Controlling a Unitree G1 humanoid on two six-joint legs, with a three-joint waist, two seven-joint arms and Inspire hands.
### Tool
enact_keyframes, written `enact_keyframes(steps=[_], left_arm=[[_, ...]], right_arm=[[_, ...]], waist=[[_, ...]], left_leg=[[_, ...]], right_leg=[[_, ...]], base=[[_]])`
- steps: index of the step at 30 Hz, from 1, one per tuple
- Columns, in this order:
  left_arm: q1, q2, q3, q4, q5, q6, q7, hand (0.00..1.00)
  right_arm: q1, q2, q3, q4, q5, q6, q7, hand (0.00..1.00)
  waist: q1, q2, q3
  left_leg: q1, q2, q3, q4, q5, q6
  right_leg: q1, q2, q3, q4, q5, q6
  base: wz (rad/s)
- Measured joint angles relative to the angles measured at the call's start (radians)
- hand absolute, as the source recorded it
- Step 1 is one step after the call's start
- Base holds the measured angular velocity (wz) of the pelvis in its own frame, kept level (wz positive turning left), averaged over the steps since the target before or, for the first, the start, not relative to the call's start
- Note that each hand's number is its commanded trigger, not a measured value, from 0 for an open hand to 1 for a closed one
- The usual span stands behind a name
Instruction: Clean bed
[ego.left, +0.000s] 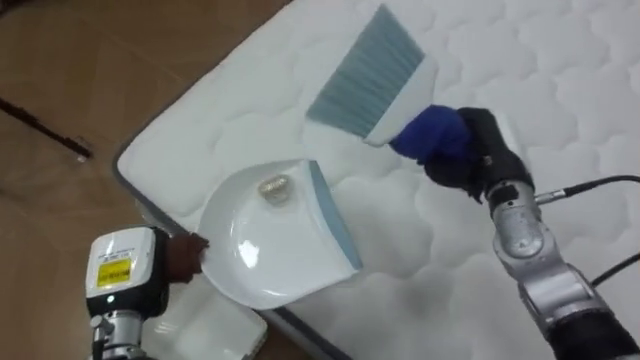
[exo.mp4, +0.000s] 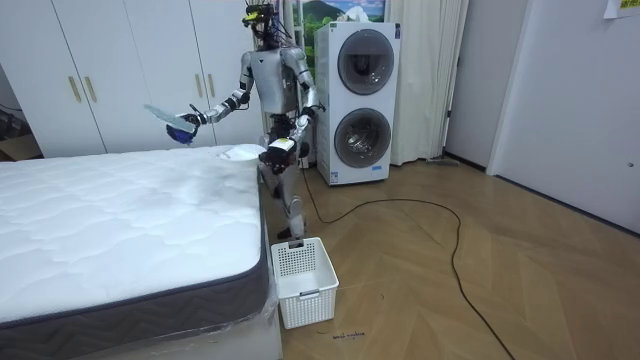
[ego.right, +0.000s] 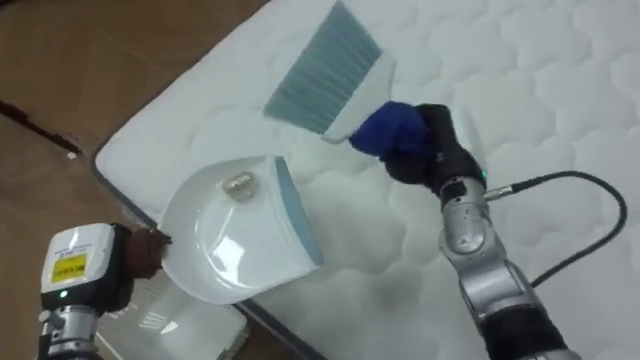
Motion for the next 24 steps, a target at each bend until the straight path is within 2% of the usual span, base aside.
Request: enact_keyframes(steps=[1, 2, 3, 4, 5, 6, 7, 8, 9, 10, 11, 12, 13, 15, 16, 17, 18, 19, 20, 22, 24], left_arm=[[-0.013, -0.003, -0.001, 0.000, -0.019, -0.005, -0.004, 1.00], [-0.019, -0.019, 0.008, 0.001, -0.034, -0.005, -0.008, 1.00], [-0.020, -0.030, 0.017, 0.001, -0.039, -0.007, -0.008, 1.00], [-0.010, -0.045, 0.038, 0.003, -0.051, -0.007, -0.013, 1.00], [-0.001, -0.043, 0.053, 0.003, -0.066, -0.007, -0.025, 1.00], [0.001, -0.042, 0.063, 0.003, -0.072, -0.007, -0.033, 1.00], [-0.003, -0.042, 0.085, 0.002, -0.073, -0.006, -0.051, 1.00], [-0.011, -0.039, 0.092, 0.001, -0.076, -0.006, -0.071, 1.00], [-0.013, -0.039, 0.091, 0.000, -0.081, -0.006, -0.080, 1.00], [-0.018, -0.039, 0.087, -0.003, -0.089, -0.006, -0.103, 1.00], [-0.018, -0.039, 0.081, -0.012, -0.089, -0.002, -0.120, 1.00], [-0.018, -0.040, 0.077, -0.021, -0.088, 0.002, -0.128, 1.00], [-0.017, -0.040, 0.071, -0.034, -0.084, 0.009, -0.136, 1.00], [-0.019, -0.041, 0.060, -0.058, -0.080, 0.016, -0.137, 1.00], [-0.025, -0.036, 0.061, -0.059, -0.082, 0.016, -0.134, 1.00], [-0.025, -0.029, 0.061, -0.058, -0.084, 0.017, -0.126, 1.00], [-0.024, -0.028, 0.062, -0.058, -0.087, 0.017, -0.124, 1.00], [-0.021, -0.023, 0.064, -0.058, -0.089, 0.017, -0.121, 1.00], [-0.020, -0.015, 0.066, -0.058, -0.090, 0.017, -0.115, 1.00], [-0.020, -0.011, 0.075, -0.058, -0.089, 0.016, -0.107, 1.00], [-0.020, -0.011, 0.078, -0.058, -0.095, 0.014, -0.107, 1.00]], right_arm=[[0.018, -0.004, -0.034, 0.001, 0.011, -0.010, -0.040, 0.00], [0.031, -0.017, -0.055, 0.006, 0.036, -0.020, -0.079, 0.00], [0.033, -0.021, -0.065, 0.010, 0.050, -0.020, -0.094, 0.00], [0.033, -0.020, -0.070, 0.036, 0.081, -0.020, -0.115, 0.00], [0.043, -0.020, -0.069, 0.041, 0.119, -0.019, -0.116, 0.00], [0.046, -0.020, -0.069, 0.042, 0.139, -0.016, -0.116, 0.00], [0.047, -0.021, -0.071, 0.042, 0.182, -0.008, -0.121, 0.00], [0.047, -0.022, -0.081, 0.042, 0.215, 0.007, -0.133, 0.00], [0.046, -0.023, -0.088, 0.042, 0.226, 0.015, -0.136, 0.00], [0.045, -0.028, -0.106, 0.043, 0.249, 0.032, -0.147, 0.00], [0.047, -0.033, -0.119, 0.045, 0.267, 0.052, -0.168, 0.00], [0.048, -0.035, -0.124, 0.045, 0.269, 0.061, -0.182, 0.00], [0.052, -0.034, -0.139, 0.045, 0.269, 0.070, -0.206, 0.00], [0.065, -0.036, -0.166, 0.045, 0.270, 0.071, -0.233, 0.00], [0.072, -0.035, -0.169, 0.045, 0.271, 0.071, -0.246, 0.00], [0.075, -0.035, -0.167, 0.044, 0.276, 0.065, -0.253, 0.00], [0.077, -0.035, -0.167, 0.044, 0.276, 0.060, -0.257, 0.00], [0.083, -0.035, -0.165, 0.044, 0.284, 0.052, -0.261, 0.00], [0.097, -0.035, -0.155, 0.044, 0.284, 0.048, -0.268, 0.00], [0.120, -0.033, -0.145, 0.042, 0.283, 0.048, -0.272, 0.00], [0.147, -0.033, -0.144, 0.036, 0.296, 0.048, -0.280, 0.00]], waist=[[-0.002, 0.000, -0.0002], [-0.022, 0.006, -0.0036], [-0.031, 0.010, -0.0009], [-0.027, 0.012, 0.0016], [-0.044, 0.020, -0.0006], [-0.063, 0.020, -0.0006], [-0.097, 0.020, -0.0004], [-0.123, 0.017, 0.0010], [-0.139, 0.017, 0.0010], [-0.159, 0.017, 0.0009], [-0.170, 0.017, 0.0010], [-0.171, 0.017, 0.0021], [-0.171, 0.016, 0.0029], [-0.181, 0.019, 0.0031], [-0.183, 0.014, 0.0032], [-0.169, 0.012, 0.0020], [-0.156, 0.014, 0.0014], [-0.127, 0.023, 0.0000], [-0.115, 0.030, -0.0030], [-0.113, 0.033, -0.0057], [-0.120, 0.033, -0.0062]], left_leg=[[0.001, -0.016, -0.048, -0.021, 0.018, -0.021], [0.001, -0.013, 0.021, -0.075, 0.059, -0.016], [-0.001, 0.012, 0.128, -0.070, 0.062, -0.005], [0.007, 0.067, 0.351, 0.025, -0.005, 0.023], [0.026, 0.123, 0.494, 0.130, -0.070, 0.026], [0.033, 0.149, 0.536, 0.179, -0.097, 0.019], [0.043, 0.198, 0.593, 0.260, -0.138, 0.005], [0.061, 0.243, 0.640, 0.304, -0.159, 0.000], [0.074, 0.263, 0.659, 0.311, -0.168, -0.003], [0.101, 0.298, 0.698, 0.305, -0.184, -0.003], [0.123, 0.329, 0.729, 0.266, -0.201, -0.015], [0.125, 0.329, 0.740, 0.238, -0.207, -0.019], [0.129, 0.324, 0.760, 0.186, -0.214, -0.010], [0.125, 0.308, 0.756, 0.130, -0.216, -0.010], [0.116, 0.305, 0.757, 0.123, -0.199, -0.007], [0.122, 0.293, 0.756, 0.105, -0.181, -0.003], [0.125, 0.288, 0.756, 0.096, -0.175, 0.001], [0.125, 0.276, 0.747, 0.080, -0.164, 0.012], [0.122, 0.267, 0.735, 0.070, -0.150, 0.015], [0.118, 0.254, 0.723, 0.049, -0.130, 0.018], [0.120, 0.221, 0.684, 0.010, -0.097, 0.025]], right_leg=[[-0.018, 0.031, 0.035, -0.035, 0.010, -0.061], [-0.020, 0.002, -0.038, -0.029, 0.022, -0.074], [-0.019, -0.012, -0.100, -0.029, 0.023, -0.077], [-0.005, -0.023, -0.205, -0.021, 0.024, -0.079], [0.028, -0.021, -0.305, -0.037, 0.026, -0.085], [0.041, -0.017, -0.365, -0.049, 0.026, -0.089], [0.050, -0.016, -0.463, -0.061, 0.019, -0.100], [0.053, -0.016, -0.543, -0.067, 0.015, -0.104], [0.056, -0.016, -0.586, -0.071, 0.012, -0.103], [0.061, -0.016, -0.667, -0.076, 0.011, -0.101], [0.065, -0.018, -0.739, -0.074, 0.010, -0.099], [0.067, -0.023, -0.775, -0.067, 0.008, -0.096], [0.064, -0.035, -0.803, -0.043, 0.008, -0.095], [0.033, -0.044, -0.641, -0.002, 0.008, -0.095], [0.015, -0.048, -0.540, 0.016, 0.011, -0.090], [0.011, -0.058, -0.505, 0.025, 0.011, -0.090], [0.012, -0.061, -0.503, 0.024, 0.013, -0.088], [0.016, -0.066, -0.499, 0.020, 0.017, -0.083], [0.019, -0.068, -0.482, 0.019, 0.019, -0.079], [0.021, -0.077, -0.460, 0.025, 0.021, -0.075], [0.025, -0.078, -0.400, 0.023, 0.025, -0.069]], base=[[1.15], [1.12], [0.80], [0.46], [0.43], [0.78], [0.96], [0.96], [0.87], [0.87], [0.87], [0.93], [1.22], [1.56], [1.53], [1.28], [0.82], [0.75], [0.87], [1.09], [1.22]])
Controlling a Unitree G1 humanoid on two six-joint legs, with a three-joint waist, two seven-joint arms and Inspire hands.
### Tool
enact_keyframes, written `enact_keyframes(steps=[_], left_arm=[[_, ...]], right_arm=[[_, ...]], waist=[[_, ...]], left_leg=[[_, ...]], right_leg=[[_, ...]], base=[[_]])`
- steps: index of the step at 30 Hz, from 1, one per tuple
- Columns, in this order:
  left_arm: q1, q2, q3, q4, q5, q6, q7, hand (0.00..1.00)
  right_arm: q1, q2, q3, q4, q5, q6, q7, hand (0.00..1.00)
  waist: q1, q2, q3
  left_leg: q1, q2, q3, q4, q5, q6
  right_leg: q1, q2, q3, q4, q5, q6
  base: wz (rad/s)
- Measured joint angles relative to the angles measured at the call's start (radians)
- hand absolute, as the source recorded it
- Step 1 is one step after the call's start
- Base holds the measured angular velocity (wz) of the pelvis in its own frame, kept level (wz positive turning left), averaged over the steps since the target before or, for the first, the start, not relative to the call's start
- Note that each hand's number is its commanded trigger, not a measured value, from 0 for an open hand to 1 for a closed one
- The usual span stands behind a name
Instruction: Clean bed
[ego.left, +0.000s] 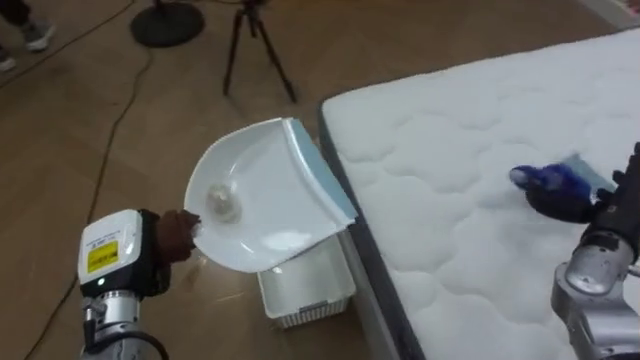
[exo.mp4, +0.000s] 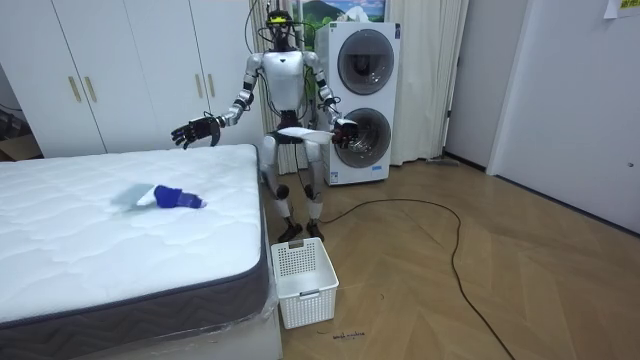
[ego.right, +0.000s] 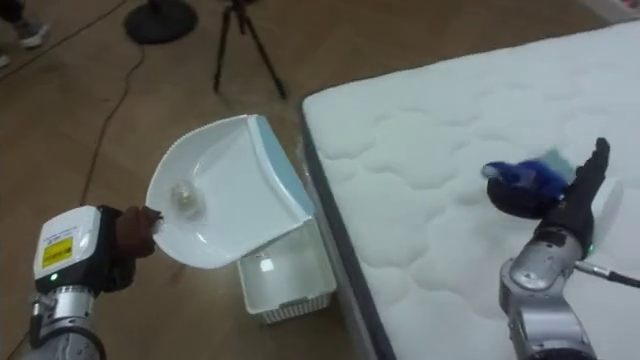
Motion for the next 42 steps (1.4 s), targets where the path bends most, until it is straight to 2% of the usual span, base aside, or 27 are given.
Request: enact_keyframes(steps=[1, 2, 4, 6, 8, 10, 11, 14, 18, 20, 25, 28, 30, 31, 32, 34, 35, 37, 39, 42], left_arm=[[0.000, -0.001, -0.001, 0.000, -0.008, -0.001, -0.001, 1.00], [0.000, -0.002, 0.000, -0.009, -0.005, -0.005, -0.001, 1.00], [0.001, -0.002, 0.007, -0.027, 0.004, -0.014, -0.001, 1.00], [0.001, -0.002, 0.009, -0.034, 0.004, -0.020, -0.001, 1.00], [0.001, -0.002, 0.008, -0.037, 0.003, -0.021, -0.001, 1.00], [0.001, -0.003, 0.005, -0.037, 0.003, -0.023, -0.001, 1.00], [0.000, -0.003, 0.003, -0.037, 0.004, -0.029, -0.001, 1.00], [0.000, -0.003, 0.005, -0.037, 0.008, -0.039, -0.001, 1.00], [-0.002, -0.002, 0.007, -0.040, 0.013, -0.053, -0.003, 1.00], [-0.002, -0.002, 0.007, -0.043, 0.009, -0.058, -0.016, 1.00], [-0.002, -0.002, 0.007, -0.050, 0.008, -0.064, -0.041, 1.00], [-0.004, -0.002, 0.005, -0.033, 0.007, -0.063, -0.042, 1.00], [-0.012, -0.002, 0.003, -0.015, 0.008, -0.063, -0.042, 1.00], [-0.021, -0.002, 0.002, 0.004, 0.016, -0.063, -0.042, 1.00], [-0.028, -0.002, 0.003, 0.011, 0.030, -0.058, -0.042, 1.00], [-0.030, -0.001, 0.002, 0.022, 0.034, -0.055, -0.042, 1.00], [-0.030, -0.001, 0.003, 0.026, 0.034, -0.055, -0.042, 1.00], [-0.035, 0.000, 0.003, 0.039, 0.034, -0.055, -0.039, 1.00], [-0.056, 0.012, -0.004, 0.073, 0.025, -0.060, -0.036, 1.00], [-0.123, 0.058, -0.043, 0.145, 0.022, -0.069, -0.036, 1.00]], right_arm=[[0.021, 0.002, 0.000, 0.000, 0.000, 0.000, -0.005, 0.00], [0.045, 0.003, -0.002, -0.001, -0.001, 0.000, -0.007, 0.00], [0.064, 0.003, -0.002, -0.001, -0.003, 0.000, -0.009, 0.00], [0.074, 0.006, -0.002, 0.000, -0.005, 0.000, -0.008, 0.00], [0.076, 0.016, -0.002, 0.000, 0.004, 0.000, -0.007, 0.00], [0.076, 0.026, -0.001, 0.000, 0.019, 0.000, -0.003, 0.00], [0.076, 0.030, -0.001, 0.000, 0.019, 0.000, 0.005, 0.00], [0.081, 0.040, -0.001, 0.001, 0.018, 0.000, 0.014, 0.00], [0.090, 0.053, -0.001, 0.001, 0.016, -0.001, 0.017, 0.00], [0.100, 0.071, -0.001, 0.003, 0.017, -0.001, 0.032, 0.00], [0.110, 0.071, 0.000, 0.003, 0.017, -0.005, 0.067, 0.00], [0.113, 0.071, 0.001, 0.007, 0.017, -0.013, 0.067, 0.00], [0.120, 0.069, 0.022, 0.013, 0.016, -0.014, 0.067, 0.00], [0.127, 0.069, 0.039, 0.020, 0.010, -0.021, 0.070, 0.00], [0.125, 0.069, 0.042, 0.040, -0.018, -0.034, 0.079, 0.00], [0.128, 0.069, 0.043, 0.085, -0.030, -0.050, 0.093, 0.00], [0.135, 0.069, 0.044, 0.107, -0.029, -0.051, 0.098, 0.00], [0.136, 0.069, 0.048, 0.133, -0.029, -0.052, 0.103, 0.00], [0.124, 0.066, 0.070, 0.170, -0.029, -0.067, 0.108, 0.00], [0.113, 0.064, 0.089, 0.204, -0.059, -0.072, 0.112, 0.00]], waist=[[-0.018, 0.000, -0.0002], [-0.024, -0.001, -0.0012], [-0.020, 0.000, -0.0019], [-0.016, 0.004, -0.0051], [-0.020, 0.001, -0.0121], [-0.025, -0.002, -0.0152], [-0.031, -0.001, -0.0155], [-0.038, -0.002, -0.0154], [-0.036, -0.003, -0.0132], [-0.037, -0.009, -0.0084], [-0.024, -0.008, -0.0050], [-0.027, -0.006, 0.0007], [-0.029, -0.009, 0.0065], [-0.029, -0.007, 0.0104], [-0.027, 0.002, 0.0175], [-0.021, 0.006, 0.0214], [-0.018, 0.006, 0.0221], [-0.019, 0.010, 0.0235], [-0.022, 0.013, 0.0245], [-0.039, 0.034, 0.0295]], left_leg=[[0.001, -0.023, -0.040, -0.021, 0.021, 0.005], [0.003, -0.033, -0.049, -0.035, 0.035, 0.005], [0.004, -0.048, -0.063, -0.052, 0.047, 0.011], [0.004, -0.060, -0.081, -0.059, 0.053, 0.017], [0.009, -0.076, -0.100, -0.072, 0.057, 0.024], [0.013, -0.088, -0.121, -0.081, 0.059, 0.029], [0.013, -0.091, -0.133, -0.080, 0.059, 0.032], [0.007, -0.096, -0.159, -0.071, 0.058, 0.035], [-0.010, -0.105, -0.185, -0.057, 0.056, 0.038], [-0.015, -0.108, -0.199, -0.053, 0.053, 0.041], [-0.082, -0.100, -0.211, -0.003, 0.050, 0.045], [-0.122, -0.097, -0.225, 0.034, 0.044, 0.048], [-0.151, -0.101, -0.241, 0.070, 0.036, 0.053], [-0.173, -0.097, -0.248, 0.111, 0.021, 0.053], [-0.204, -0.089, -0.255, 0.163, 0.000, 0.054], [-0.231, -0.091, -0.255, 0.207, -0.019, 0.058], [-0.244, -0.097, -0.253, 0.220, -0.026, 0.057], [-0.261, -0.108, -0.250, 0.222, -0.022, 0.059], [-0.278, -0.116, -0.239, 0.213, -0.012, 0.061], [-0.317, -0.123, -0.229, 0.205, 0.007, 0.071]], right_leg=[[0.004, 0.003, 0.058, -0.001, 0.004, 0.008], [0.004, 0.006, 0.116, -0.002, 0.003, 0.017], [0.002, 0.009, 0.165, -0.006, 0.003, 0.026], [0.012, 0.016, 0.193, -0.021, 0.009, 0.036], [0.024, 0.022, 0.245, -0.031, 0.014, 0.049], [0.032, 0.025, 0.286, -0.037, 0.017, 0.059], [0.031, 0.029, 0.323, -0.036, 0.021, 0.066], [0.032, 0.036, 0.378, -0.035, 0.027, 0.077], [0.036, 0.037, 0.382, -0.040, 0.025, 0.081], [0.047, 0.040, 0.385, -0.054, 0.023, 0.085], [0.003, 0.052, 0.395, -0.045, 0.019, 0.085], [-0.030, 0.054, 0.391, -0.011, 0.014, 0.083], [-0.055, 0.051, 0.388, 0.034, -0.007, 0.082], [-0.075, 0.052, 0.399, 0.068, -0.024, 0.081], [-0.103, 0.053, 0.415, 0.105, -0.042, 0.079], [-0.144, 0.048, 0.439, 0.169, -0.077, 0.081], [-0.167, 0.036, 0.443, 0.206, -0.096, 0.084], [-0.201, 0.025, 0.453, 0.239, -0.106, 0.086], [-0.236, 0.013, 0.466, 0.265, -0.109, 0.087], [-0.290, -0.001, 0.468, 0.288, -0.110, 0.086]], base=[[1.31], [1.24], [0.76], [0.45], [0.30], [0.34], [0.36], [0.29], [0.24], [0.19], [0.07], [0.11], [0.24], [0.13], [0.06], [0.02], [0.00], [-0.05], [-0.10], [0.00]])
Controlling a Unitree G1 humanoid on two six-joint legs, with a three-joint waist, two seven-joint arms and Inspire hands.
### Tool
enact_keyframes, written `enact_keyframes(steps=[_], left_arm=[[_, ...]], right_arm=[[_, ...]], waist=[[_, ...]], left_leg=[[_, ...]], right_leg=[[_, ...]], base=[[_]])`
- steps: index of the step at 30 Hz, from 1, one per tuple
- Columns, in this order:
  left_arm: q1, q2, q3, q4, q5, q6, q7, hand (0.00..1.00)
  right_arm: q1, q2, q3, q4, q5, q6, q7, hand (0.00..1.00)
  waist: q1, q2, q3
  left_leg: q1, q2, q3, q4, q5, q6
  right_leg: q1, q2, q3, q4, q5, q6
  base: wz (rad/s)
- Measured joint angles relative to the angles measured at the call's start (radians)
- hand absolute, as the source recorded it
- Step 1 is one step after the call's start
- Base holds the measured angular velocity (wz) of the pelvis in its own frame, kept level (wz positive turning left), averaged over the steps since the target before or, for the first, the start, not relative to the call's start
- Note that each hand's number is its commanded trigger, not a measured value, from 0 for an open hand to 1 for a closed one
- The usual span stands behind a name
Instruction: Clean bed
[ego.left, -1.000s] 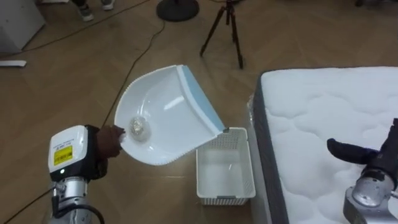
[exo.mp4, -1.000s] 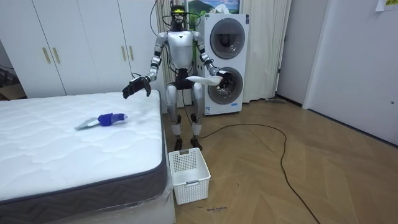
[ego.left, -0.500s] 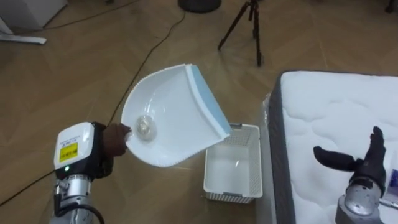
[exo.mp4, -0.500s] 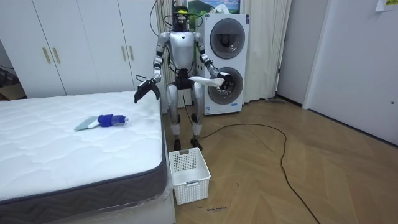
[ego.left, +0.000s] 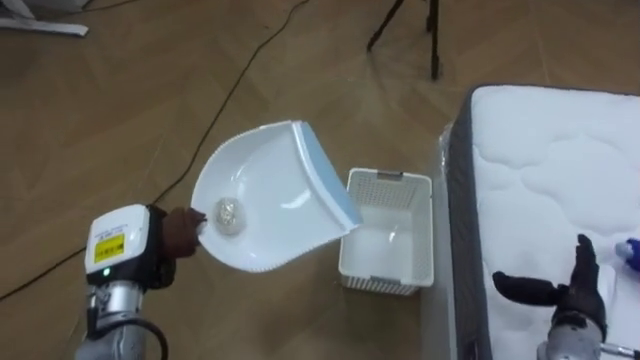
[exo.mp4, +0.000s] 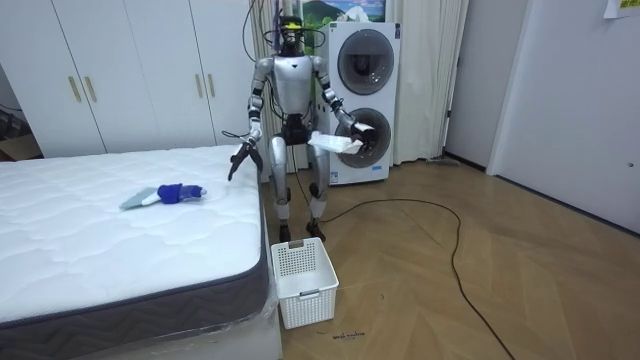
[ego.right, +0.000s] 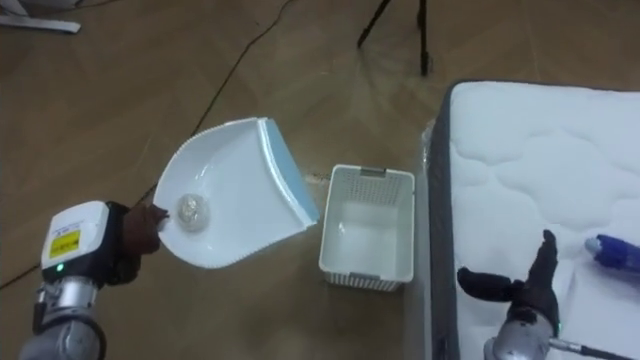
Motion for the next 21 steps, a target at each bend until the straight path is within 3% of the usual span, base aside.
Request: enact_keyframes(steps=[3, 6, 8, 11, 14, 17, 21], left_arm=[[-0.064, 0.039, -0.028, 0.049, 0.001, -0.005, -0.001, 1.00], [-0.124, 0.096, -0.067, 0.065, 0.001, -0.012, -0.002, 1.00], [-0.182, 0.131, -0.116, 0.112, 0.000, -0.021, -0.001, 1.00], [-0.241, 0.157, -0.154, 0.138, 0.002, -0.016, -0.002, 1.00], [-0.282, 0.171, -0.194, 0.157, 0.003, -0.011, -0.002, 1.00], [-0.288, 0.184, -0.224, 0.158, 0.006, -0.001, -0.003, 1.00], [-0.303, 0.199, -0.240, 0.166, 0.036, 0.016, -0.012, 1.00]], right_arm=[[-0.006, -0.006, 0.003, 0.014, -0.056, -0.017, 0.001, 0.00], [-0.008, -0.022, 0.008, 0.024, -0.086, -0.026, 0.011, 0.00], [-0.008, -0.058, 0.020, 0.037, -0.118, -0.044, 0.010, 0.00], [-0.005, -0.072, 0.036, 0.036, -0.155, -0.064, 0.007, 0.00], [-0.005, -0.092, 0.046, 0.031, -0.208, -0.071, 0.009, 0.00], [-0.006, -0.105, 0.066, 0.021, -0.249, -0.071, 0.010, 0.00], [-0.005, -0.107, 0.071, -0.010, -0.273, -0.070, 0.009, 0.00]], waist=[[-0.038, 0.038, 0.0023], [-0.059, 0.070, 0.0033], [-0.091, 0.100, 0.0025], [-0.111, 0.126, 0.0047], [-0.131, 0.146, 0.0120], [-0.145, 0.149, 0.0124], [-0.159, 0.151, 0.0128]], left_leg=[[-0.044, -0.010, 0.001, -0.003, 0.012, 0.006], [-0.069, -0.031, 0.022, -0.028, 0.027, 0.015], [-0.072, -0.056, 0.037, -0.042, 0.033, 0.025], [-0.090, -0.059, 0.049, -0.043, 0.030, 0.028], [-0.100, -0.062, 0.054, -0.042, 0.028, 0.032], [-0.110, -0.069, 0.067, -0.038, 0.026, 0.034], [-0.143, -0.068, 0.075, -0.020, 0.026, 0.035]], right_leg=[[-0.050, -0.010, -0.001, 0.015, 0.001, 0.002], [-0.098, -0.040, 0.012, 0.046, -0.003, 0.005], [-0.125, -0.072, 0.024, 0.085, -0.019, 0.020], [-0.151, -0.085, 0.018, 0.100, -0.023, 0.023], [-0.164, -0.087, 0.025, 0.104, -0.025, 0.025], [-0.192, -0.087, 0.052, 0.132, -0.035, 0.029], [-0.232, -0.094, 0.057, 0.163, -0.043, 0.024]], base=[[0.07], [-0.02], [0.08], [-0.05], [0.01], [-0.04], [-0.01]])
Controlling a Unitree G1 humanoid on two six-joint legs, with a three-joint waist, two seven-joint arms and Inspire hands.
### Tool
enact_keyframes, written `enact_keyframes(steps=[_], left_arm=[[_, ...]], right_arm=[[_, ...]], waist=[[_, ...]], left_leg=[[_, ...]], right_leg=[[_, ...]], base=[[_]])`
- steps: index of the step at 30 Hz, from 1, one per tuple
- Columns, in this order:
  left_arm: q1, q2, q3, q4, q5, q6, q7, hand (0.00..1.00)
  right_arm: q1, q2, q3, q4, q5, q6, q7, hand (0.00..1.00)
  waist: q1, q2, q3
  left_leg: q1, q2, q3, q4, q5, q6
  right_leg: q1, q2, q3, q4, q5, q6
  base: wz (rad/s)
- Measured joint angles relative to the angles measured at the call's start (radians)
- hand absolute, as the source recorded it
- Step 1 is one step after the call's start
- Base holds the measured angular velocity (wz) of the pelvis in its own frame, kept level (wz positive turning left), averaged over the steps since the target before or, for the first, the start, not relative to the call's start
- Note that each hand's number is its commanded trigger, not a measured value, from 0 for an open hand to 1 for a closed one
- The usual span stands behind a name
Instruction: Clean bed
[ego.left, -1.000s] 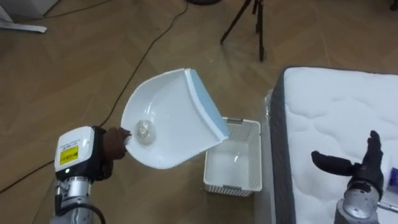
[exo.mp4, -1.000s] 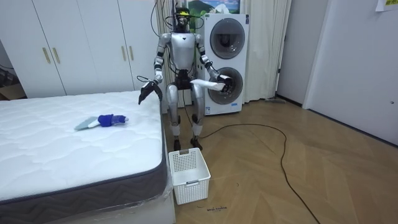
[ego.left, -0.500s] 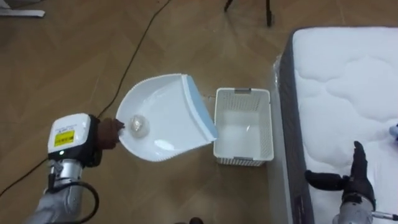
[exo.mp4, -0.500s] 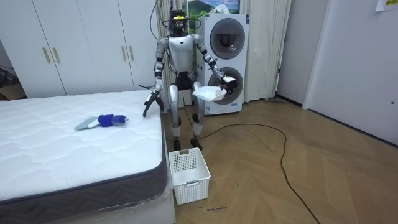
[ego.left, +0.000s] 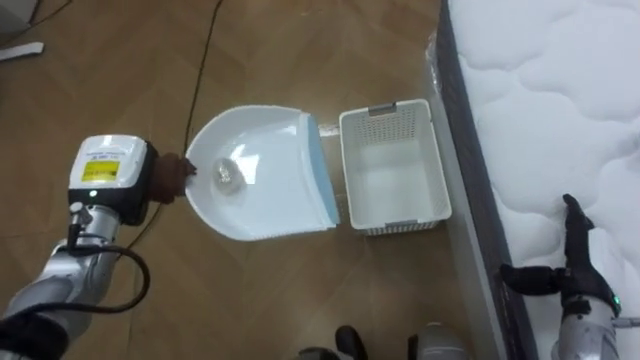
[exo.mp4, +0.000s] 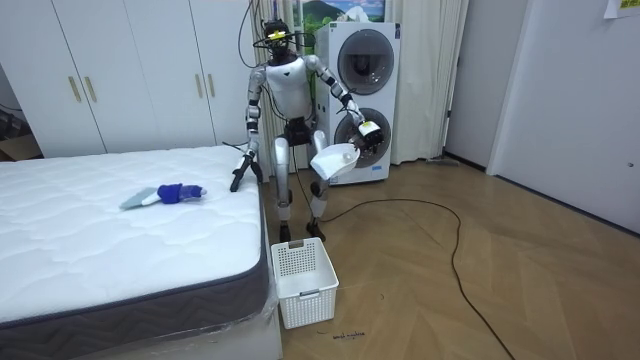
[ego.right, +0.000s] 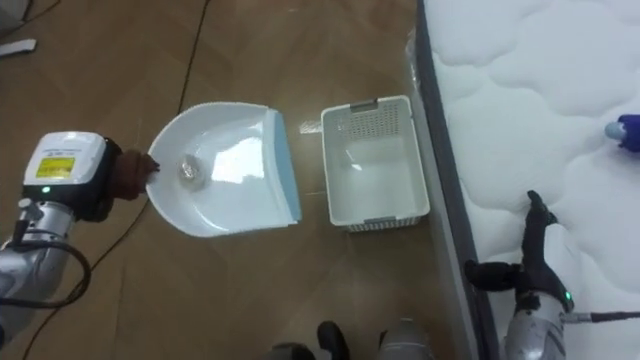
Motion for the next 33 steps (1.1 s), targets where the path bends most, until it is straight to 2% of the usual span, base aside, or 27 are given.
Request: enact_keyframes(steps=[2, 6, 10, 12, 13, 16, 20, 23, 27, 30, 32, 33], left_arm=[[-0.006, 0.018, -0.030, 0.001, 0.037, 0.021, -0.001, 1.00], [-0.015, 0.039, -0.069, 0.005, 0.068, 0.029, -0.016, 1.00], [-0.034, 0.056, -0.075, 0.004, 0.107, 0.061, -0.069, 1.00], [-0.052, 0.074, -0.092, 0.009, 0.107, 0.067, -0.106, 1.00], [-0.072, 0.092, -0.110, 0.015, 0.107, 0.069, -0.132, 1.00], [-0.112, 0.108, -0.127, 0.032, 0.107, 0.089, -0.185, 1.00], [-0.127, 0.136, -0.146, 0.042, 0.110, 0.099, -0.254, 1.00], [-0.133, 0.168, -0.146, 0.051, 0.110, 0.103, -0.295, 1.00], [-0.139, 0.181, -0.146, 0.093, 0.126, 0.121, -0.337, 1.00], [-0.147, 0.215, -0.146, 0.108, 0.125, 0.123, -0.377, 1.00], [-0.148, 0.251, -0.146, 0.127, 0.124, 0.132, -0.400, 1.00], [-0.149, 0.256, -0.146, 0.130, 0.124, 0.139, -0.406, 1.00]], right_arm=[[0.000, -0.001, 0.008, -0.016, -0.011, 0.000, -0.001, 0.00], [0.000, -0.005, 0.015, -0.039, -0.012, 0.003, -0.001, 0.00], [0.000, -0.007, 0.015, -0.050, -0.046, 0.005, -0.002, 0.00], [0.000, -0.006, 0.015, -0.067, -0.052, 0.006, 0.000, 0.00], [0.000, -0.006, 0.015, -0.079, -0.060, 0.006, 0.008, 0.00], [0.000, -0.009, 0.013, -0.103, -0.081, 0.007, 0.014, 0.00], [0.000, -0.017, 0.013, -0.132, -0.090, 0.009, 0.013, 0.00], [0.000, -0.019, 0.015, -0.154, -0.090, 0.005, 0.021, 0.00], [0.000, -0.021, 0.015, -0.163, -0.131, 0.005, 0.031, 0.00], [0.000, -0.021, 0.019, -0.165, -0.147, 0.005, 0.025, 0.00], [0.000, -0.023, 0.034, -0.170, -0.150, 0.005, 0.018, 0.00], [0.000, -0.023, 0.034, -0.171, -0.150, 0.005, 0.017, 0.00]], waist=[[-0.009, 0.002, 0.0012], [-0.013, 0.004, 0.0018], [-0.018, 0.006, 0.0009], [-0.031, 0.007, 0.0012], [-0.042, 0.010, 0.0028], [-0.061, 0.030, 0.0091], [-0.070, 0.065, 0.0076], [-0.074, 0.071, 0.0075], [-0.071, 0.076, 0.0071], [-0.070, 0.079, 0.0059], [-0.069, 0.083, 0.0056], [-0.069, 0.085, 0.0057]], left_leg=[[-0.010, 0.002, 0.006, 0.006, 0.000, 0.000], [-0.012, 0.004, 0.020, 0.006, 0.000, 0.000], [-0.021, 0.003, 0.038, 0.008, -0.001, 0.001], [-0.023, 0.003, 0.050, 0.012, -0.003, 0.003], [-0.025, 0.002, 0.053, 0.015, -0.005, 0.004], [-0.025, 0.003, 0.056, 0.017, -0.006, 0.004], [-0.015, 0.007, 0.073, 0.014, -0.012, 0.003], [-0.010, 0.009, 0.091, 0.008, -0.013, 0.002], [0.001, 0.019, 0.115, 0.007, -0.017, -0.003], [0.004, 0.027, 0.132, 0.006, -0.017, -0.004], [0.008, 0.032, 0.144, 0.003, -0.018, -0.006], [0.011, 0.032, 0.146, 0.000, -0.018, -0.006]], right_leg=[[-0.016, -0.001, 0.008, 0.011, -0.003, -0.002], [-0.029, 0.001, 0.021, 0.021, -0.009, -0.005], [-0.053, -0.004, 0.036, 0.039, -0.015, -0.004], [-0.064, -0.010, 0.036, 0.050, -0.021, -0.004], [-0.064, -0.012, 0.035, 0.056, -0.024, -0.004], [-0.064, -0.008, 0.047, 0.057, -0.025, -0.004], [-0.067, -0.001, 0.072, 0.059, -0.027, -0.001], [-0.080, -0.001, 0.091, 0.071, -0.029, -0.003], [-0.082, 0.009, 0.106, 0.074, -0.031, -0.006], [-0.088, 0.018, 0.118, 0.077, -0.032, -0.007], [-0.094, 0.025, 0.129, 0.077, -0.031, -0.008], [-0.093, 0.025, 0.131, 0.077, -0.031, -0.008]], base=[[-0.02], [-0.08], [-0.03], [0.00], [0.00], [-0.02], [-0.13], [-0.15], [-0.17], [-0.06], [-0.12], [-0.06]])
